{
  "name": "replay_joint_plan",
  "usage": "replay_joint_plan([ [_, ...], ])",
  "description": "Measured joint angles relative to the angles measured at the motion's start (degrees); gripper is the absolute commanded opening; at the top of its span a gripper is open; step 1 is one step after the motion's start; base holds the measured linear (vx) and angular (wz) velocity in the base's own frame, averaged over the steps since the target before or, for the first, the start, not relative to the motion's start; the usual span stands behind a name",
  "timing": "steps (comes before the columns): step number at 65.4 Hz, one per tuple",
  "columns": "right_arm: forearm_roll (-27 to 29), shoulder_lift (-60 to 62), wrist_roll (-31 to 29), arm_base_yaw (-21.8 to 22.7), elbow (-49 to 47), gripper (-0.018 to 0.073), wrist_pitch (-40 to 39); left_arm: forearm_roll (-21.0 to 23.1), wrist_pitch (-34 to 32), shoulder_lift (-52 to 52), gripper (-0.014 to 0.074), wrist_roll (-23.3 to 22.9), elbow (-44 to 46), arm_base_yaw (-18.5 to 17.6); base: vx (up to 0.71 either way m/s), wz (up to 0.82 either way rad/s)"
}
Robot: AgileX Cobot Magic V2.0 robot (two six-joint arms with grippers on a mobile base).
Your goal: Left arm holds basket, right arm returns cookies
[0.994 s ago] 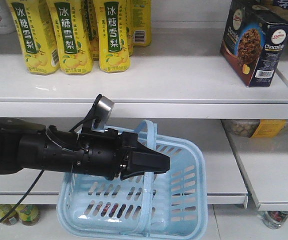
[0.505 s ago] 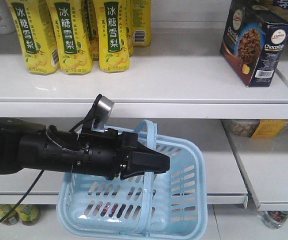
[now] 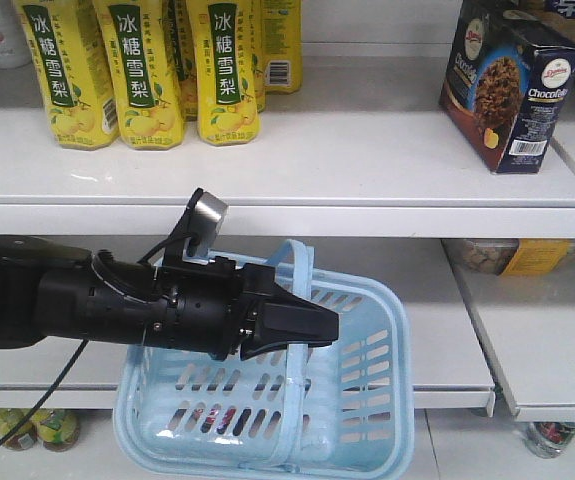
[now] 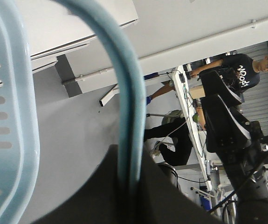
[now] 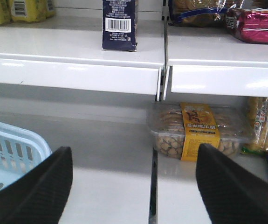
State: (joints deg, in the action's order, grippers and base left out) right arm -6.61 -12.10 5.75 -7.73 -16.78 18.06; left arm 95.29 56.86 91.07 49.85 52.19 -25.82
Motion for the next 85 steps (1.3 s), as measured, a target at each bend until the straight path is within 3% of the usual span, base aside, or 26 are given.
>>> replay_joint_plan([
  [11, -0.05, 0.28, -0.24, 0.00, 5.39, 0.0517, -9.47, 0.00, 0.00, 0.00, -0.0003, 0.00, 0.00, 0.00, 0.00, 0.00],
  [28, -0.05, 0.28, -0.24, 0.00, 7.90, 0.0462, -11.17, 0.00, 0.00, 0.00, -0.0003, 0.00, 0.00, 0.00, 0.00, 0.00],
  [57, -0.05, 0.28, -0.24, 0.00, 8.23, -0.0017, -11.19, 0.00, 0.00, 0.00, -0.0003, 0.00, 0.00, 0.00, 0.00, 0.00],
  [85, -0.05, 0.28, -0.28, 0.00, 8.23, -0.0010, -11.19, 0.00, 0.00, 0.00, -0.0003, 0.00, 0.00, 0.00, 0.00, 0.00],
])
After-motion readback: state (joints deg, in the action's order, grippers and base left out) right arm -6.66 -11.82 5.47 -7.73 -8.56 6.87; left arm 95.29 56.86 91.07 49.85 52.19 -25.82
